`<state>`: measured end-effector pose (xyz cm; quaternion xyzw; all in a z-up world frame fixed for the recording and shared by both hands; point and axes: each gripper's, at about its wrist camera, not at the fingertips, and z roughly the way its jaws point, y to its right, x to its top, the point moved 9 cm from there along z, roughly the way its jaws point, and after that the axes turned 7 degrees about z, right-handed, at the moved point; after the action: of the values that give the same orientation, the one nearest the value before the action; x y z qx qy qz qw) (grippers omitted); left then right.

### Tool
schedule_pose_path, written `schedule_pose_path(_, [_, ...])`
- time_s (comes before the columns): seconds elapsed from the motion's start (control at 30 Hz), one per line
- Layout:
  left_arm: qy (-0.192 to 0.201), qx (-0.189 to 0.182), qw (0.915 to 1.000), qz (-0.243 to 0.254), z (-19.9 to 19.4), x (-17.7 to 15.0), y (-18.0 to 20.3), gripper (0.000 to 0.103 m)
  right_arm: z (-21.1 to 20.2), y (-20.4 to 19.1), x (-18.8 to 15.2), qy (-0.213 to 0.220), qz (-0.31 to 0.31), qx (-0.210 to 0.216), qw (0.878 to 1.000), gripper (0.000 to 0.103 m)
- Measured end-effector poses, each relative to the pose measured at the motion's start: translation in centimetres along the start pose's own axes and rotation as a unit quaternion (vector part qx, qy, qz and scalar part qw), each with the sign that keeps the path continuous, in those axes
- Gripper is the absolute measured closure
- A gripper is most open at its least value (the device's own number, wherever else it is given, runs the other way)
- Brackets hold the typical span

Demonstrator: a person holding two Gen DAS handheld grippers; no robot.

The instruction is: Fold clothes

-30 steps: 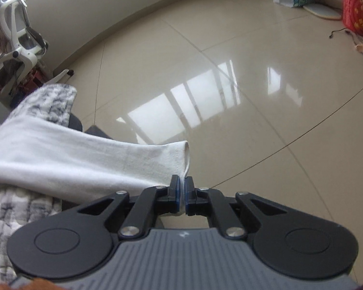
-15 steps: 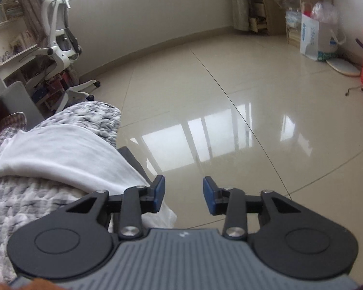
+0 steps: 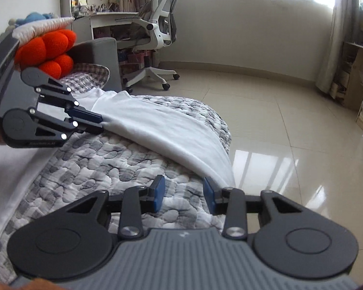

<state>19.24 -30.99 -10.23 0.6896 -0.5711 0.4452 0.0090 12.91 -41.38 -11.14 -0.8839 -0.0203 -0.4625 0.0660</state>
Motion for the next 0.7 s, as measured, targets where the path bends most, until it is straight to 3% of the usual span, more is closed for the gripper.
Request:
schedule_pose_path(0.17, [0.033,-0.01,0.9971,-0.068,-1.4,0.9,-2.0,0.102,1.9,-0.4,0.3,0.0,-0.039,-0.032,0.999,0.064])
schedule_pose_path(0.27, [0.033,-0.026,0.9933,-0.107,-1.6,1.0,-3.0,0.102,2.7,-0.4,0.5,0.006,-0.047,-0.047,0.998,0.064])
schedule_pose_path(0.57, [0.04,-0.037,0.9872,-0.15,-1.5,1.0,-3.2,0.102,3.6,-5.1,2.3,0.037,-0.098,-0.036,0.994,0.064])
schedule_pose_path(0.7, [0.048,-0.039,0.9874,-0.145,-1.8,0.7,-3.0,0.102,4.9,-7.3,2.8,0.049,-0.133,-0.073,0.987,0.064])
